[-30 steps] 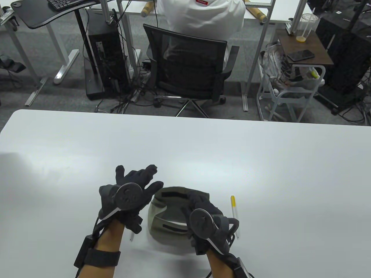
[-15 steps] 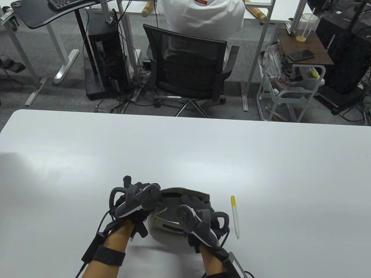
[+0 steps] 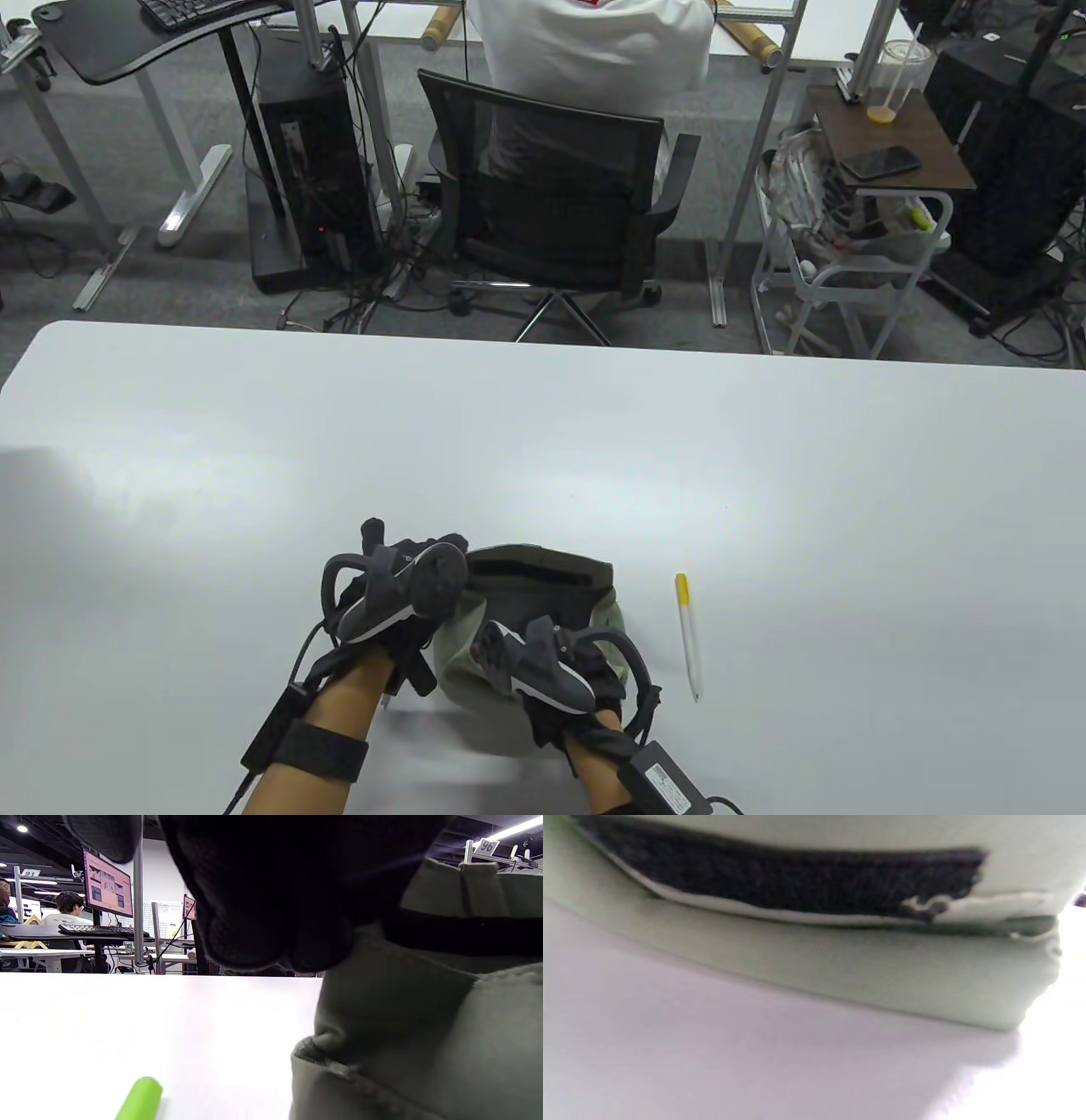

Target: Twist to extend twist pen refills

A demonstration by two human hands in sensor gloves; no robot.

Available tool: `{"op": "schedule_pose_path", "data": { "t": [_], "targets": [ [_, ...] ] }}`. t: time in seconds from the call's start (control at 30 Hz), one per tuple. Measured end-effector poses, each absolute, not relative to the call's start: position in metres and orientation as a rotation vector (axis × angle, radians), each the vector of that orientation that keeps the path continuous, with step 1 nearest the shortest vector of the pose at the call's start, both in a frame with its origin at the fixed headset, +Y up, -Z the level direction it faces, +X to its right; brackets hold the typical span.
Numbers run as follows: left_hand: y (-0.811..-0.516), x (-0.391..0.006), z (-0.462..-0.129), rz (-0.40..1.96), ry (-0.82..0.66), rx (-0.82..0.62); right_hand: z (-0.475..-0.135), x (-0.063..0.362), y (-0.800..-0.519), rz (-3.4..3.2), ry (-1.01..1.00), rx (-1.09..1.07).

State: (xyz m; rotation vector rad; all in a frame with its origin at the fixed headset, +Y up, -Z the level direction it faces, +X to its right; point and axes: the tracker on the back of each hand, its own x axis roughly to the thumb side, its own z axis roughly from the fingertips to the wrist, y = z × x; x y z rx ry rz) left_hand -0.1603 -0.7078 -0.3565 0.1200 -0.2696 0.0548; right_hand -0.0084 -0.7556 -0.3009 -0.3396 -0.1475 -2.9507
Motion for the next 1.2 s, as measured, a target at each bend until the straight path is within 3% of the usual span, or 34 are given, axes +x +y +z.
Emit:
{"op": "schedule_pose_path", "data": {
  "t": [0.53, 0.83, 1.2],
  "targets": [
    [-0.7078, -0.1604, -0.3562, 0.042, -0.274, 0.112, -0.3073, -0.0076, -0.7566, -2.995, -0.243, -0.307],
    [-0.7090, -0.1579, -0.3556, 0.038, -0.283, 0.119, -0.3078, -0.0103, -0.7578, -2.909, -0.407, -0.284],
    [-0.7090, -0.1558, -0.3536, 0.013, -0.285, 0.138, -0.3011, -0.0056, -0.7514, -2.975, -0.181, -0.321]
  ]
}}
